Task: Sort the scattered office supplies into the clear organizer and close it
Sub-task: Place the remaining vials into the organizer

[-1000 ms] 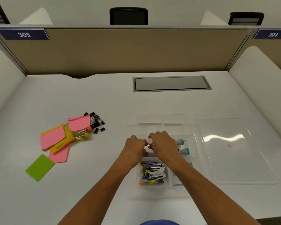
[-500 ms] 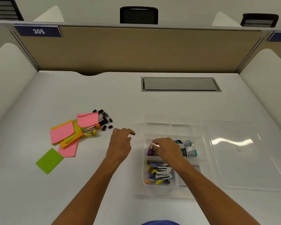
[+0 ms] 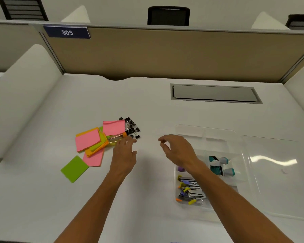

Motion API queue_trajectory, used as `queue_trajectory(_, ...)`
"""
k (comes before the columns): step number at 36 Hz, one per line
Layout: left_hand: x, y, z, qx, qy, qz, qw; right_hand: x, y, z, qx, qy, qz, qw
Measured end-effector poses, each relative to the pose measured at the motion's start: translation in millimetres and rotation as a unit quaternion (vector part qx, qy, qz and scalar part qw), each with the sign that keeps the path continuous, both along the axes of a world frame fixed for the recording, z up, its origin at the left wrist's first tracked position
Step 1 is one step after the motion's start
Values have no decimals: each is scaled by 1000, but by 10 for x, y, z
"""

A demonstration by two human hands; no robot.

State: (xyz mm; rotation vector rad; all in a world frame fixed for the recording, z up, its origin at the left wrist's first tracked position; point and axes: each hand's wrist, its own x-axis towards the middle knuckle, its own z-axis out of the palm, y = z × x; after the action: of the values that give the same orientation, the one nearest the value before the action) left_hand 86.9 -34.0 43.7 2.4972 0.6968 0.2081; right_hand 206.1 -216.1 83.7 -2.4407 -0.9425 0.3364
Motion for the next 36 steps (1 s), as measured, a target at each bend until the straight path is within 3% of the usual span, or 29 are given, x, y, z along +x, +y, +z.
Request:
queue_trajectory(7,-142,363,-157,98,43,10,994,-142,676,66,-23,7,82,996)
queue_trajectory(23,-254,633,-285,111,43,-4,993,-171,1617,-235,-140,-113,207,962)
queue_trajectory(36,-366,726,-271,113,39,-68,991,-229,1768,-437,-209,-161,219,939)
